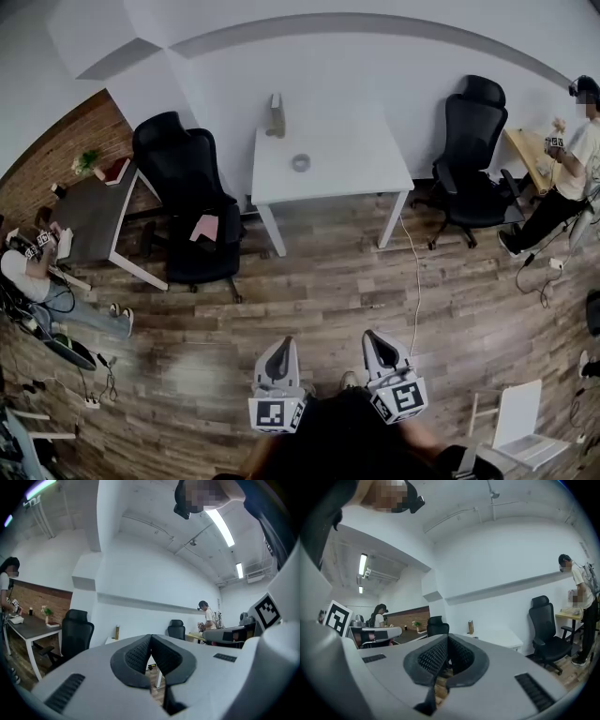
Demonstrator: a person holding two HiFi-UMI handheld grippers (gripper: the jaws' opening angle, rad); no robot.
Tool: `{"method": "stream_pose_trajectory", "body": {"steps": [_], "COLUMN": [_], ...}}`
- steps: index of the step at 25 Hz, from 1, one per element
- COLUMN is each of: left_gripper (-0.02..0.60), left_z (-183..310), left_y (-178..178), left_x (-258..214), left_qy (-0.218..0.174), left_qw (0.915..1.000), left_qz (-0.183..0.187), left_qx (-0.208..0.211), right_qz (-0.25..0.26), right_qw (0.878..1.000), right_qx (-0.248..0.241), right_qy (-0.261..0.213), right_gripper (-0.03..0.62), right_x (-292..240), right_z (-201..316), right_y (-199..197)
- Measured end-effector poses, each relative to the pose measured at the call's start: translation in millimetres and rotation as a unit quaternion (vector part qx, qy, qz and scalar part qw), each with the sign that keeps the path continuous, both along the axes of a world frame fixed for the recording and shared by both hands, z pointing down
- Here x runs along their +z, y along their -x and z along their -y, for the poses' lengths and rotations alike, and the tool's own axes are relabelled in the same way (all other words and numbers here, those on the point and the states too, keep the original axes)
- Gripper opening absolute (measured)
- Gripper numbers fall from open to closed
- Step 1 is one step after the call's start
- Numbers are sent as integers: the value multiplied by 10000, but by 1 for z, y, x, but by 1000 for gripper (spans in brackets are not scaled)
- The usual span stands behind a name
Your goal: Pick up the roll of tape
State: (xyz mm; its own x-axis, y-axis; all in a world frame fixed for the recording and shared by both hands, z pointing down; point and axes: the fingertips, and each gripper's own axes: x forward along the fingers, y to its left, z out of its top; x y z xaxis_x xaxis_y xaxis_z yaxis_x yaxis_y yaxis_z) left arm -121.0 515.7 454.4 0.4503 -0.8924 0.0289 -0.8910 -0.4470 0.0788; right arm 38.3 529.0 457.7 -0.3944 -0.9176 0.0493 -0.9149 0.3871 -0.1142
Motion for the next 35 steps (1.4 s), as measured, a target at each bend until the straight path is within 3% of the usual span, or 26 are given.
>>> {"method": "stream_pose_trajectory", "body": {"steps": [13, 21, 35], "left_gripper": [23, 23, 23], "left_z": [5, 18, 143], "left_y": [-49, -70, -80], "left_x": [3, 8, 18], "left_qy": [29, 60, 125], "left_qw": [9994, 9994, 9999], "left_qz": [-42, 57, -25], "left_qx": [-345, -346, -94], "right_qz": [8, 12, -112], "right_qw": [9995, 9991, 9996], "right_qx": [-321, -431, -235], "right_qy": [5, 45, 107], "right_gripper": [14, 14, 14], "right_x": [6, 12, 17], "right_z": [5, 24, 145], "right_y": [-50, -65, -70]}}
